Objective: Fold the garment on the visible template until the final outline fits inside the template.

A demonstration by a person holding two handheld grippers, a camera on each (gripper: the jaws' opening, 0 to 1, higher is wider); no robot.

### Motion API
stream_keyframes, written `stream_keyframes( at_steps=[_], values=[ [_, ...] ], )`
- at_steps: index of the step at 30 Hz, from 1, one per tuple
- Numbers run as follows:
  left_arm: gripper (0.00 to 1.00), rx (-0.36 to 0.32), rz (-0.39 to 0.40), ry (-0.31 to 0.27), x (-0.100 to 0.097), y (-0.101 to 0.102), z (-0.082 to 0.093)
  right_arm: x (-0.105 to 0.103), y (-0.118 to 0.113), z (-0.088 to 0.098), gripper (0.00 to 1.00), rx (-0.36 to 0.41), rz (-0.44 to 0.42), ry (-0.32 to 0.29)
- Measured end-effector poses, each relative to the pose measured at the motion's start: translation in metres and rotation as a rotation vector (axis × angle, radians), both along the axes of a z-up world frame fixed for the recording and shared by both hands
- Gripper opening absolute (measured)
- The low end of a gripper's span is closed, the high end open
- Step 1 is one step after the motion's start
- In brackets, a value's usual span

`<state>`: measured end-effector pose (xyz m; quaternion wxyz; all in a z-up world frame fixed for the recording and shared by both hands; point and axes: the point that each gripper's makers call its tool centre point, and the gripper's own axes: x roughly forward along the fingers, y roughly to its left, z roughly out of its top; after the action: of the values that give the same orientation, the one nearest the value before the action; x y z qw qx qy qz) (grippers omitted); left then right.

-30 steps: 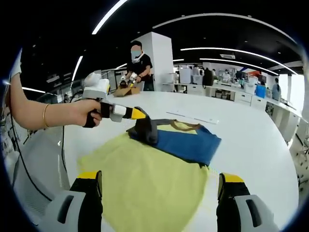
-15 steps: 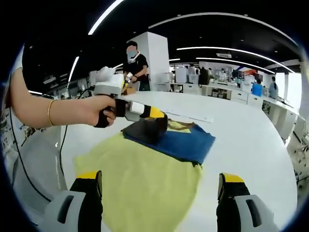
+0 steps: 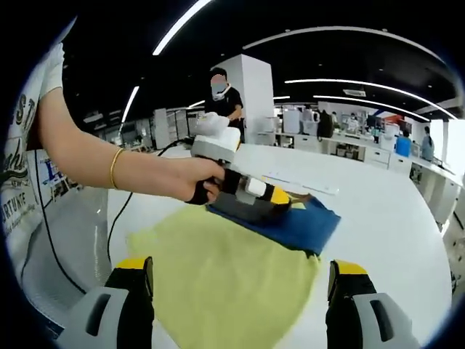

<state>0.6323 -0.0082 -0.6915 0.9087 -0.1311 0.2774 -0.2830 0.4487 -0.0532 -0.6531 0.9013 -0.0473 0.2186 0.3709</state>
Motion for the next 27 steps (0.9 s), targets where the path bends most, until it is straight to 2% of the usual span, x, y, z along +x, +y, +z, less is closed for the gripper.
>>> stream_keyframes(
  at_steps=[8,13,16,18,23,27],
  values=[
    [0.0,0.028,-0.082,0.01,0.003,-0.025,-0.007,0.001,-0.007,-0.005,0.99,-0.011,-0.023,0.014],
    [0.0,0.083,-0.145,0.015,0.002,-0.037,-0.02,0.003,-0.012,-0.005,0.99,-0.011,-0.036,0.013],
    [0.0,0.08,-0.167,0.032,0.0,-0.042,-0.026,0.003,-0.013,-0.006,0.99,-0.009,-0.04,0.015],
    [0.02,0.093,-0.186,0.012,-0.001,-0.044,-0.026,0.003,-0.013,-0.006,0.99,-0.007,-0.04,0.018],
    [0.28,0.102,-0.229,-0.034,-0.007,-0.045,-0.022,0.002,-0.012,-0.009,0.99,-0.006,-0.03,0.027],
    [0.52,0.093,-0.228,-0.054,-0.008,-0.039,-0.019,0.0,-0.01,-0.01,0.99,-0.009,-0.015,0.034]
  ],
)
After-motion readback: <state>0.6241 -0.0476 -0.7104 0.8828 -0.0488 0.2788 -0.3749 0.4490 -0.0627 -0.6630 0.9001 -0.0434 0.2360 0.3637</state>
